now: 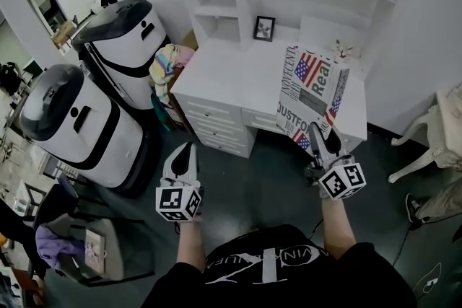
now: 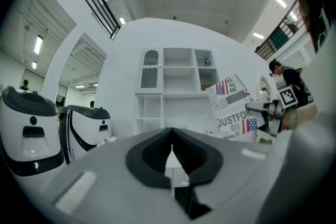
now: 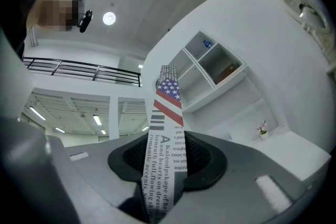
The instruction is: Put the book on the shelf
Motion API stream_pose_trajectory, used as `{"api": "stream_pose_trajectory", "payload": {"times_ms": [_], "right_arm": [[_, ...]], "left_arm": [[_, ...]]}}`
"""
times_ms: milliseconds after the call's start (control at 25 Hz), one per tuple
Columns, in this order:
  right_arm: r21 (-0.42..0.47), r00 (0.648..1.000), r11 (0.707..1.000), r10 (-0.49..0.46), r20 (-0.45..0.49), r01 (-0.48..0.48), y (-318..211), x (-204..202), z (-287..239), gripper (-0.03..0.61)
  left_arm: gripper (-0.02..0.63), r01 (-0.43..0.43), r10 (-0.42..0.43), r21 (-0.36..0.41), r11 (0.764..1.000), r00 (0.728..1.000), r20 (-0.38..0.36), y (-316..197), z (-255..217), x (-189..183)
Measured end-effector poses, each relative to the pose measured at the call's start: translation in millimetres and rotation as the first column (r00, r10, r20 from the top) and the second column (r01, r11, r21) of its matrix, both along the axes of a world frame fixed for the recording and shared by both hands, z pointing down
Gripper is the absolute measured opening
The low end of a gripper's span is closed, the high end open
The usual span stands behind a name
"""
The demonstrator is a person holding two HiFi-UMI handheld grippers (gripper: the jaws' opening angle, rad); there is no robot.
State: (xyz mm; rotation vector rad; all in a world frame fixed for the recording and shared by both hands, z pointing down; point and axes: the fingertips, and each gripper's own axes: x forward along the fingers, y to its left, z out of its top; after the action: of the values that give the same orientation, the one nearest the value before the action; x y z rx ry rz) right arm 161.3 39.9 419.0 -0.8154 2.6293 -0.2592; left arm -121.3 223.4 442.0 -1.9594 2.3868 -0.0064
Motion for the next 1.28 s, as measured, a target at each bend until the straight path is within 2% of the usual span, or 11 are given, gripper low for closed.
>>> {"api": "stream_pose_trajectory", "payload": {"times_ms": [200,560,920,1280], "right_arm": [[-0.037,1.0,0.999,0.001,0.012,-0.001,-13,-10,8,0.158],[-0.031,1.0,1.0,0.003,-0.001,-0.003,-62,-62,5,0.158],[0.013,0.999,0.999,0.03,0.031,-0.03,-154,-103,-18,0.158],[0.045,0.998,0.997,0.058,0.03,-0.06,-240,-130,-41,0.158]], "left_arm": [[0.0,-0.018,0.017,-0.021,1.0,0.999,-0.046,-16,20,-12],[0.0,-0.037,0.036,-0.015,0.999,0.998,-0.056,-73,14,-60],[0.0,-0.1,0.1,-0.008,0.995,0.995,-0.011,-192,-9,-100],[0.0,-0.2,0.2,0.014,0.98,0.98,-0.003,-312,-31,-115]]}}
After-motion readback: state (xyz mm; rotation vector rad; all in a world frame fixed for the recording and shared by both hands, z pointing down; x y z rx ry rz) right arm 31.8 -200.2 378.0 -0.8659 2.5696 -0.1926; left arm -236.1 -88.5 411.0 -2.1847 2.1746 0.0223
